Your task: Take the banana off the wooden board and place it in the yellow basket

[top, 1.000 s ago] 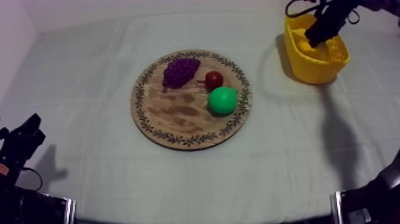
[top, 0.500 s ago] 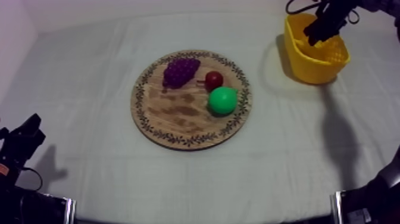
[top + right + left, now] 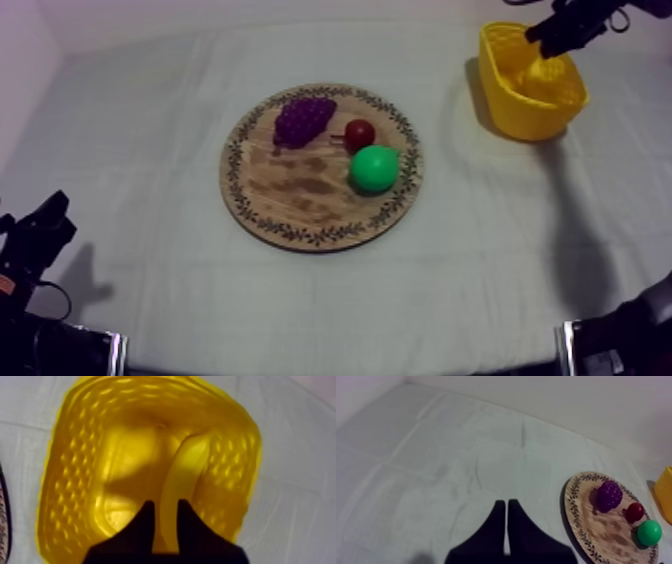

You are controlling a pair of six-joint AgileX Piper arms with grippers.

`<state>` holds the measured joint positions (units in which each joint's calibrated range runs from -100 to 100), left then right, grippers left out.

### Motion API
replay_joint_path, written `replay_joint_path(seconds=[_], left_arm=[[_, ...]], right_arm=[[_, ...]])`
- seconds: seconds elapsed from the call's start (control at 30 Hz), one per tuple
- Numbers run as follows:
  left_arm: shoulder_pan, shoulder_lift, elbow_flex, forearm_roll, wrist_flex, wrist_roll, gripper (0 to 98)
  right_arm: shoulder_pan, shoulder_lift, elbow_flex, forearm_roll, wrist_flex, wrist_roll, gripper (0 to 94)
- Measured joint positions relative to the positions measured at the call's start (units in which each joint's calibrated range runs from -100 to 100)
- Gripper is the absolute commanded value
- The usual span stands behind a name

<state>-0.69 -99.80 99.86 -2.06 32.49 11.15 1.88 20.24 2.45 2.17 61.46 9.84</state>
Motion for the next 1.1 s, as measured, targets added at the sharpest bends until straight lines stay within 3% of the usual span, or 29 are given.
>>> replay_joint_path(seconds=[0.23, 0.37, 0.67, 0.83, 1.1], left_arm=[[0.0, 0.0, 0.0, 0.0, 0.0, 0.0, 0.1], [0.0, 0.0, 0.0, 0.0, 0.0, 0.0, 0.1], [0.0, 0.0, 0.0, 0.0, 0.0, 0.0, 0.1], [0.0, 0.0, 0.0, 0.0, 0.0, 0.0, 0.1], [0.0, 0.0, 0.0, 0.0, 0.0, 0.0, 0.1]], right_arm=[[1.8, -15.1, 13.5, 1.0, -9.2, -5.8, 1.0], [3.9, -26.2, 22.9, -0.6, -14.9, -7.3, 0.7], [3.5, -51.6, 50.5, -4.9, -28.5, -3.7, 0.6], [3.7, -64.9, 65.2, -7.2, -27.7, -0.9, 0.6], [6.8, -86.5, 81.1, -10.7, -19.1, 3.0, 0.6]])
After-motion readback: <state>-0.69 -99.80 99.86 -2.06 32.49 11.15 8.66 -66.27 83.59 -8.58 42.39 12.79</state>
